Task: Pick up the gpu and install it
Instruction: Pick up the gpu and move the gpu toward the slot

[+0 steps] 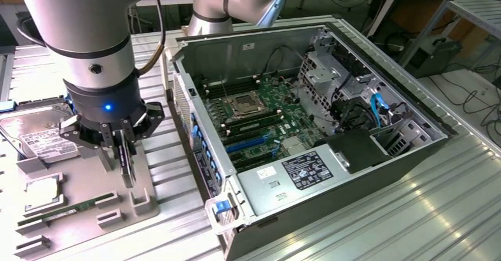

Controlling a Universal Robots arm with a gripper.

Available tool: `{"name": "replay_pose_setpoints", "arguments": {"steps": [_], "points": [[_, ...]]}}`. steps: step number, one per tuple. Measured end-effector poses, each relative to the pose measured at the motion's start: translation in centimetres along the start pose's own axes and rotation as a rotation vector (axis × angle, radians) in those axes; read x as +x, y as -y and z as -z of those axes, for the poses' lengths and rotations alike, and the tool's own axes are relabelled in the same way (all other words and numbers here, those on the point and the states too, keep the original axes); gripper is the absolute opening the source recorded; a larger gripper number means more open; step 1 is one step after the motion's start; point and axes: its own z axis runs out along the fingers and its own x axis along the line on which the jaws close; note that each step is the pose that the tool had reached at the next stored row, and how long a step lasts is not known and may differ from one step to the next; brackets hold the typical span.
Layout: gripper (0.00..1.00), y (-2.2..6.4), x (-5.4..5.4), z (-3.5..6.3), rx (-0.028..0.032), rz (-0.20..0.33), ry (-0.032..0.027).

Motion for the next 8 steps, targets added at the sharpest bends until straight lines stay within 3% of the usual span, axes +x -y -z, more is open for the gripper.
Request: {"name": "replay_pose_setpoints", "arguments": {"steps": [8], "points": [[0.27,-0.01,0.01,0.28,0.0002,0.000,-0.0002]]}}
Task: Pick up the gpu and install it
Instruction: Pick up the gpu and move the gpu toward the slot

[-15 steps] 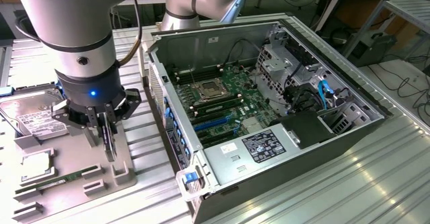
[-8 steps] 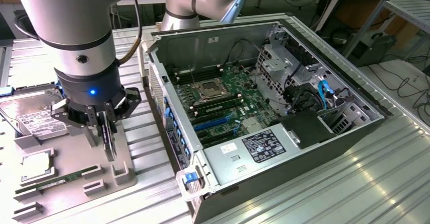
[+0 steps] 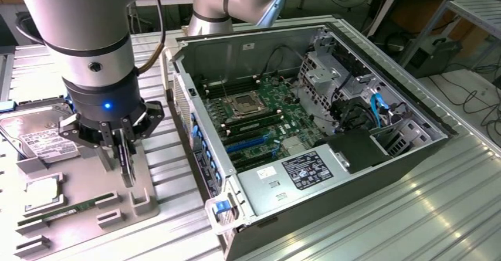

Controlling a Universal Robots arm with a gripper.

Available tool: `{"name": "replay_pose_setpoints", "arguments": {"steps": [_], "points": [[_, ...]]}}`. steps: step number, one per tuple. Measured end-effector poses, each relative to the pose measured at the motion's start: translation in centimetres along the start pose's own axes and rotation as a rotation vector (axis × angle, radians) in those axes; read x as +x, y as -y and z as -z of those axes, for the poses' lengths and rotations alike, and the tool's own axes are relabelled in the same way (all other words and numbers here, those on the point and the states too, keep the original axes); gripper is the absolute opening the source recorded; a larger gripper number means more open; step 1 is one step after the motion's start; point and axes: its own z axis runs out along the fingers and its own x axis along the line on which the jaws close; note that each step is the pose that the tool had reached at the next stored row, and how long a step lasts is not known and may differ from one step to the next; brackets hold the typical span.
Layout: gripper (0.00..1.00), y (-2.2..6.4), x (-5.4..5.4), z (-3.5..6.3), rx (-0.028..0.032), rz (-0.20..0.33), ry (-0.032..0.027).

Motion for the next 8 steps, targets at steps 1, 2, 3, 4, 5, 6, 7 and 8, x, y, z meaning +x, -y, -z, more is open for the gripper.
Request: {"name": "replay_pose_setpoints", "arguments": {"steps": [1,2,3,4,5,6,7,8], "points": [[0.27,0.00,0.00,0.05,0.0000,0.000,0.0000],[0.27,0.00,0.00,0.11,0.0001,0.000,-0.0001],[0.27,-0.01,0.01,0.17,0.0000,0.000,0.0000],[0.27,-0.01,0.01,0.24,0.0000,0.000,0.0000],[0.27,-0.01,0.01,0.32,0.0000,0.000,0.0000],[0.27,-0.02,0.01,0.39,0.0000,0.000,0.0000],[0.27,-0.02,0.02,0.47,0.0000,0.000,0.0000],[0.27,-0.02,0.02,0.55,0.0001,0.000,0.0000]]}}
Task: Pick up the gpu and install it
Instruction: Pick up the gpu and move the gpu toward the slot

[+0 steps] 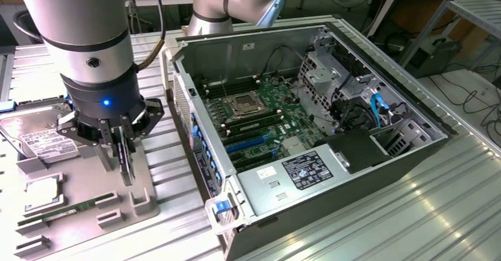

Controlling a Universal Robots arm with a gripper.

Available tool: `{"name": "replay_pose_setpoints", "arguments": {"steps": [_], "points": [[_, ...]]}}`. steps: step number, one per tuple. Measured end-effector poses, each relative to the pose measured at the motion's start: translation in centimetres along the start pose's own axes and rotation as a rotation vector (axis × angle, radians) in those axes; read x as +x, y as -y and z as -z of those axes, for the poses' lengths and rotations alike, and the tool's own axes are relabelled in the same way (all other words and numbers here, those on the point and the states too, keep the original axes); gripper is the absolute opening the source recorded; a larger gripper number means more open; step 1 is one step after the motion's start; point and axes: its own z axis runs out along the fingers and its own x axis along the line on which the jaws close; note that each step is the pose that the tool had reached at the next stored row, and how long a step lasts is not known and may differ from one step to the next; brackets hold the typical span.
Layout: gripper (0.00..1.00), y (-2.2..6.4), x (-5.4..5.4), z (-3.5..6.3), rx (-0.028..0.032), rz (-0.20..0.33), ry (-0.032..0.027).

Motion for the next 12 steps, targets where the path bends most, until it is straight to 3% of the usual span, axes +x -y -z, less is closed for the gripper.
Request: {"name": "replay_pose_setpoints", "arguments": {"steps": [8,12], "points": [[0.27,-0.02,0.0,0.44,-0.0001,0.000,0.0000],[0.27,-0.10,0.1,2.17,-0.0001,0.000,0.0001]]}}
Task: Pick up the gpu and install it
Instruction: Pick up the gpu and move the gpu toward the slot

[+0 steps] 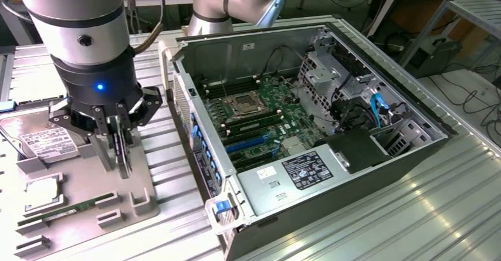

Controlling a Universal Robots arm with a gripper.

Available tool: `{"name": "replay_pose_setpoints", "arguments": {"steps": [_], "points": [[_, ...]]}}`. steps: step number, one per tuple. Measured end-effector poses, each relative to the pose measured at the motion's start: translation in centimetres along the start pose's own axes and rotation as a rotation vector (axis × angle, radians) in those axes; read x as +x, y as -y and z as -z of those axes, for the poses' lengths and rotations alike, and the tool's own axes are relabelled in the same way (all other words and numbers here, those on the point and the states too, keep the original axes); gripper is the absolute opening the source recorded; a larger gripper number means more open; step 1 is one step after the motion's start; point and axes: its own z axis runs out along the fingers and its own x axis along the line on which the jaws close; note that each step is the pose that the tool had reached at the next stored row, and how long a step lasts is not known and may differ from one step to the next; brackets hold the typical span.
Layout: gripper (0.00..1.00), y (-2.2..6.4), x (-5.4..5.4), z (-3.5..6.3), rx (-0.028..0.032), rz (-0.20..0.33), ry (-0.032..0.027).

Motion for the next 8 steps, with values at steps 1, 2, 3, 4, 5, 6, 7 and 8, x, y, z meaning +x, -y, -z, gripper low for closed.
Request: {"name": "replay_pose_setpoints", "arguments": {"steps": [1,2,3,4,5,6,7,8], "points": [[0.27,-0.02,0.0,0.38,0.0000,0.000,0.0000],[0.27,-0.04,0.0,0.82,0.0000,0.000,0.0000],[0.27,-0.06,0.0,1.23,0.0001,0.000,-0.0001],[0.27,-0.09,0.1,2.08,0.0000,0.000,-0.0001],[0.27,-0.11,0.1,2.76,0.0000,0.000,0.0000],[0.27,-0.11,0.1,3.06,0.0001,0.000,-0.0001],[0.27,-0.12,0.1,3.38,0.0001,0.000,-0.0001],[0.27,-0.14,0.1,3.86,0.0000,0.000,0.0000]]}}
